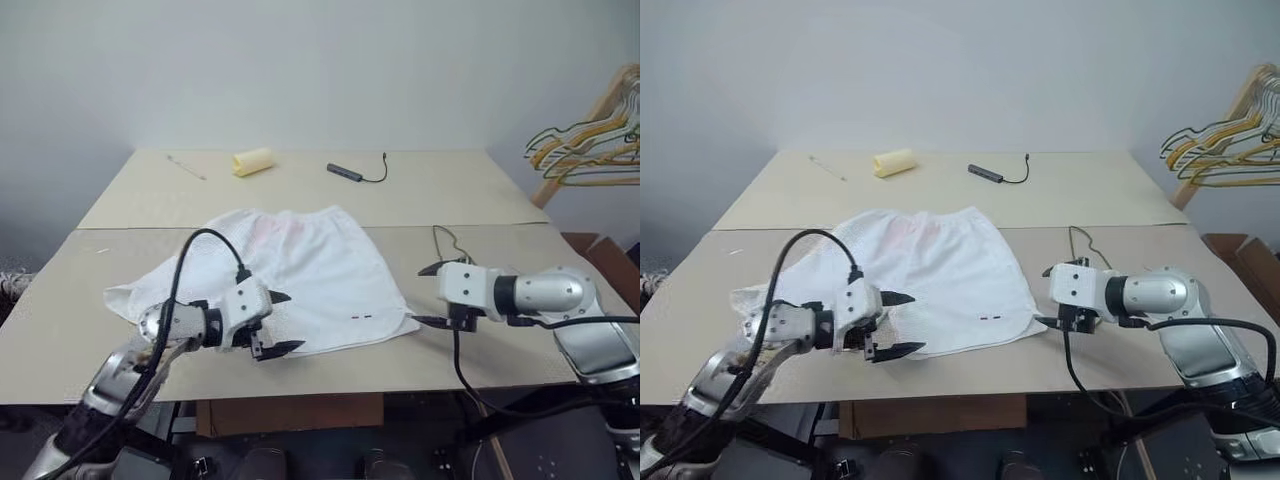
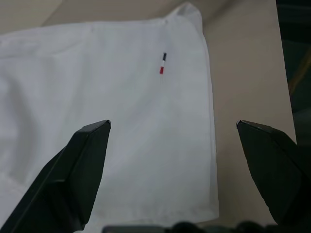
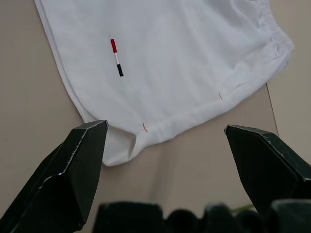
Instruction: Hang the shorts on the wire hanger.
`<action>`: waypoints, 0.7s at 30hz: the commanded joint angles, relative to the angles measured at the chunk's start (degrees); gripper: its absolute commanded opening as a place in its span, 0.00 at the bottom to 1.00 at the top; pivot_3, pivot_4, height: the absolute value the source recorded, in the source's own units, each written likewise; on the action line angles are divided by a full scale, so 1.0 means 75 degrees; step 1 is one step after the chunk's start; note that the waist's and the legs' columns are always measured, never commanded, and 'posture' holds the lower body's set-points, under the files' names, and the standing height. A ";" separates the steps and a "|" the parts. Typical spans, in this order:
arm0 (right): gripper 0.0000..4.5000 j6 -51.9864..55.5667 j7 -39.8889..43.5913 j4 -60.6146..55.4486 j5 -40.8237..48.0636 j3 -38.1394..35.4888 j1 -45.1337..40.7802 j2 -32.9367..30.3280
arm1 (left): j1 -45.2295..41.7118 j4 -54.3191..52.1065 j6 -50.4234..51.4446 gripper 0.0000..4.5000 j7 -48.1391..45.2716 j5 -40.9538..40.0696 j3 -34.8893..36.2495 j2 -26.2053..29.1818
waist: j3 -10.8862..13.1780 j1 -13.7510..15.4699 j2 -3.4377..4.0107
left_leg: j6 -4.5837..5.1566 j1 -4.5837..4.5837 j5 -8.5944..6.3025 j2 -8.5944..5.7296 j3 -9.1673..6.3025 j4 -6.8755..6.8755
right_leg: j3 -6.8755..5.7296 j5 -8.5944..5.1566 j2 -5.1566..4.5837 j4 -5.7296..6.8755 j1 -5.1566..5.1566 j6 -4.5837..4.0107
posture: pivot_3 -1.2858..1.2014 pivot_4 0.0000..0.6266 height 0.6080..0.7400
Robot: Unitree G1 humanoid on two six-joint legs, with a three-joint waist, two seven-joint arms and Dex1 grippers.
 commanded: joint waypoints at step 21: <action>1.00 0.0333 -0.0163 -0.0377 -0.0039 -0.0201 -0.0135 -0.0116 | -0.0526 0.1021 0.0768 0.00 -0.0152 0.1642 -0.1141 0.0297 | -0.0001 -0.0411 0.0002 | 0.0003 0.0087 0.0000 -0.0001 -0.0015 -0.0001 | 0.0005 -0.0002 0.0000 0.0005 0.0074 0.0001 | 0.56 0.00 1.00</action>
